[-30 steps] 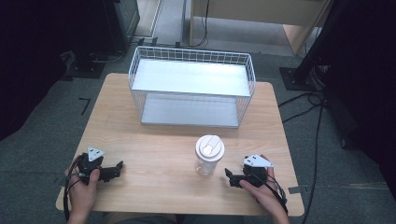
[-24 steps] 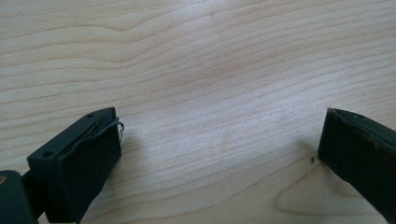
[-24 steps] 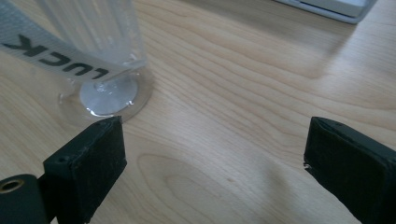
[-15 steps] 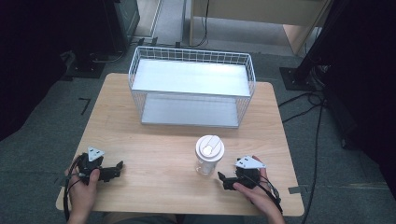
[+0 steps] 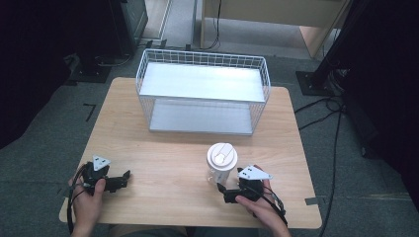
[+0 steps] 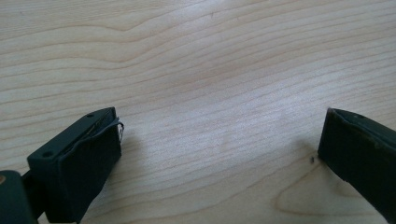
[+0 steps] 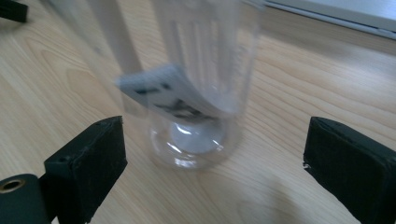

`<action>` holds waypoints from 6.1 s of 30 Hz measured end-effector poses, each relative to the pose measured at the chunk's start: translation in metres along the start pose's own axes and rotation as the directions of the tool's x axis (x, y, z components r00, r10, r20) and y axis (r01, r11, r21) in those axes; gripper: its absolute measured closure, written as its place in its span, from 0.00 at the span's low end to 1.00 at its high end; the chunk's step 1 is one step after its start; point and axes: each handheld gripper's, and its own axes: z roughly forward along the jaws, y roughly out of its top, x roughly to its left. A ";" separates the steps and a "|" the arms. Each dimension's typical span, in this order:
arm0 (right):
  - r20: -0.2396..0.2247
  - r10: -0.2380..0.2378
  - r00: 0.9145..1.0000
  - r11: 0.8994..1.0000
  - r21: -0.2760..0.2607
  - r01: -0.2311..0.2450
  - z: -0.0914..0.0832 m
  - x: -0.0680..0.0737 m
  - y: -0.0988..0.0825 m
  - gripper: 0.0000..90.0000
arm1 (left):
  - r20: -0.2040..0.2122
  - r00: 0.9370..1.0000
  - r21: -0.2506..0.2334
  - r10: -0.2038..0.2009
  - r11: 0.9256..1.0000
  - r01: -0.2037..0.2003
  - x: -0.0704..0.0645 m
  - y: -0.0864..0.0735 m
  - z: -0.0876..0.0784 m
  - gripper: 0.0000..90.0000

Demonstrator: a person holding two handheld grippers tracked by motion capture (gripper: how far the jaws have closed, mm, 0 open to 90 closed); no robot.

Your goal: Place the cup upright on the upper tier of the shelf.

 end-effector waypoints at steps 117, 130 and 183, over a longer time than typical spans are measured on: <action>0.412 0.220 0.884 0.753 -0.648 0.115 -0.040 0.009 0.207 0.18 | 0.001 1.000 -0.001 0.001 1.000 -0.001 0.000 0.000 0.000 0.00; 0.433 0.226 0.872 0.744 -0.655 0.132 -0.039 -0.006 0.245 0.18 | 0.000 1.000 -0.001 0.001 1.000 -0.001 0.000 0.000 0.000 0.00; 0.499 0.262 0.826 0.787 -0.606 0.116 0.041 -0.069 0.293 0.18 | 0.002 1.000 -0.001 -0.003 1.000 0.003 0.000 0.000 0.000 0.00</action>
